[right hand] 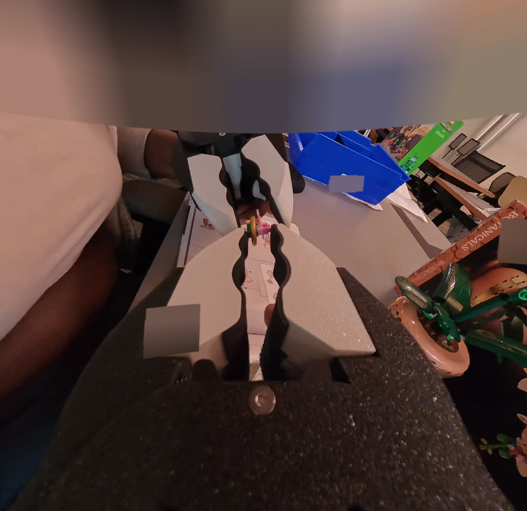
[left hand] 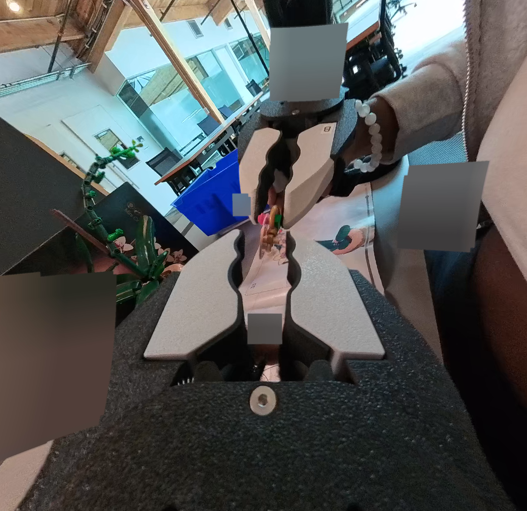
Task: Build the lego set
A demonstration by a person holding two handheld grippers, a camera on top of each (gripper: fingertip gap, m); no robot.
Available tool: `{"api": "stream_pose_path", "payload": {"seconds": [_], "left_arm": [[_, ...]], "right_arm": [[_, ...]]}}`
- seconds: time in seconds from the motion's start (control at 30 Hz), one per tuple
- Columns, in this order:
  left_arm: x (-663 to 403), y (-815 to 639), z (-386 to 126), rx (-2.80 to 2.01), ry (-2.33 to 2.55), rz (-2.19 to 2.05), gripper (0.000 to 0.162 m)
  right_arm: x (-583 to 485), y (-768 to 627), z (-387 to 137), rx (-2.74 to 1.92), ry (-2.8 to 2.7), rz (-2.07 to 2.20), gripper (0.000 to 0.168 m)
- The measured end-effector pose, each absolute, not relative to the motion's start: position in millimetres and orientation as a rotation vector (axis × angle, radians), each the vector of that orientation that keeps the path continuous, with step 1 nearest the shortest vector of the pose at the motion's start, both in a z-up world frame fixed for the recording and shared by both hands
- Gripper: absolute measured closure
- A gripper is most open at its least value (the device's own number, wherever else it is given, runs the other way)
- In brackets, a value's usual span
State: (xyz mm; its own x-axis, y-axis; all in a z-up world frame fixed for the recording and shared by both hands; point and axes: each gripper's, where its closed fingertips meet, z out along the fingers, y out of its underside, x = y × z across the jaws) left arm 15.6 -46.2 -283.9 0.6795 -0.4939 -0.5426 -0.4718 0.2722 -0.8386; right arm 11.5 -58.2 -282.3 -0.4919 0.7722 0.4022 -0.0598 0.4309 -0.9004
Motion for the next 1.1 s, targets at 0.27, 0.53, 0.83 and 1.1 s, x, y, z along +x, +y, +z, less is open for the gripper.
{"api": "stream_pose_path", "payload": {"seconds": [0.27, 0.53, 0.83, 1.1], "left_arm": [[20.1, -49.0, -286.1, -1.319, 0.942, 0.005, 0.15], [15.2, -46.4, -290.5, -1.353, 0.929, 0.024, 0.15], [19.3, -46.6, -289.1, -1.345, 0.937, -0.002, 0.14], [22.9, -49.6, -289.6, -1.319, 0.966, -0.011, 0.147]], "right_arm": [[12.3, -60.4, -283.3, -0.634, -1.784, 1.253, 0.154], [14.1, -57.0, -285.6, -0.648, -1.765, 1.242, 0.162], [14.2, -55.9, -289.3, -0.653, -1.781, 1.261, 0.165], [19.7, -60.1, -290.7, -0.702, -1.829, 1.453, 0.165]]}}
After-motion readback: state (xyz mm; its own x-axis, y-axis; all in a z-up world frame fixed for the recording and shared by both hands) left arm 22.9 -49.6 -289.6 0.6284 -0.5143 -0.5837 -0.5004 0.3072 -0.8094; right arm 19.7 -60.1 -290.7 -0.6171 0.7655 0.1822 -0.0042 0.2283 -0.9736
